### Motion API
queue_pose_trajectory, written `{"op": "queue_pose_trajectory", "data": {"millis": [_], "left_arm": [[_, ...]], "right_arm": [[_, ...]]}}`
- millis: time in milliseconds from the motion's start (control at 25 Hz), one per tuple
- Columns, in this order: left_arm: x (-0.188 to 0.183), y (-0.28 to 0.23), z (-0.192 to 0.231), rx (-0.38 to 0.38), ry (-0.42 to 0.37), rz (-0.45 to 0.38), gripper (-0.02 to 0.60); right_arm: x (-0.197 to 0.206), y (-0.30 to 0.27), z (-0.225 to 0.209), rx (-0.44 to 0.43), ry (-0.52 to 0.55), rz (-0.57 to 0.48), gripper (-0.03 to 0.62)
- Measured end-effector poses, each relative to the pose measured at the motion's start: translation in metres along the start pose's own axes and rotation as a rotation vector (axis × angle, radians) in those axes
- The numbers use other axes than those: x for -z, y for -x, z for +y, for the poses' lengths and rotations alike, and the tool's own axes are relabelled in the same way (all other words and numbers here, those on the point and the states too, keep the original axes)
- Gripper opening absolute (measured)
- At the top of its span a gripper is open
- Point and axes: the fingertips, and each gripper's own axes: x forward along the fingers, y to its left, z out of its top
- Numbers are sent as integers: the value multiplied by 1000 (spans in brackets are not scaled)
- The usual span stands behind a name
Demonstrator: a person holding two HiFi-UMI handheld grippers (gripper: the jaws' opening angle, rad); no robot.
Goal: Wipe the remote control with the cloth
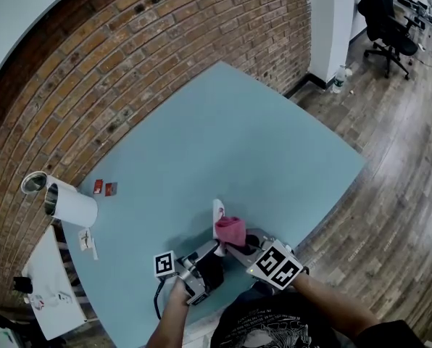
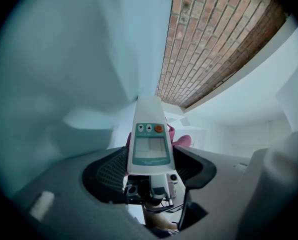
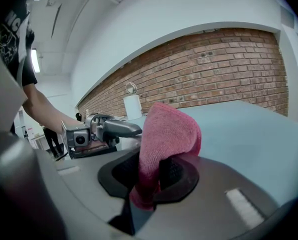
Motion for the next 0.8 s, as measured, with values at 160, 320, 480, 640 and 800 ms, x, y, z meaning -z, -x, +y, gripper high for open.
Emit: {"op": "queue_pose_trajectory", "data": {"millis": [160,320,480,640,800], "left_arm": [[-1,-5,-1,-2,-2,-18,279],[-4,-11,-2,-5,-7,-41,279],[-8,-17,-6,-4,0,-78,281],[-10,-24,-6,-4,-1,-99,281],[-9,-25,-5,-2,-1,-98,281]], "right_arm": [[-1,6,4,-10,-7,-11,67],[-3,13,7,-20,-22,-31,67],[-8,20,9,-23,-30,-52,67],[-9,23,10,-23,-27,-63,67],[-10,25,20,-49,-10,-68,67]]}}
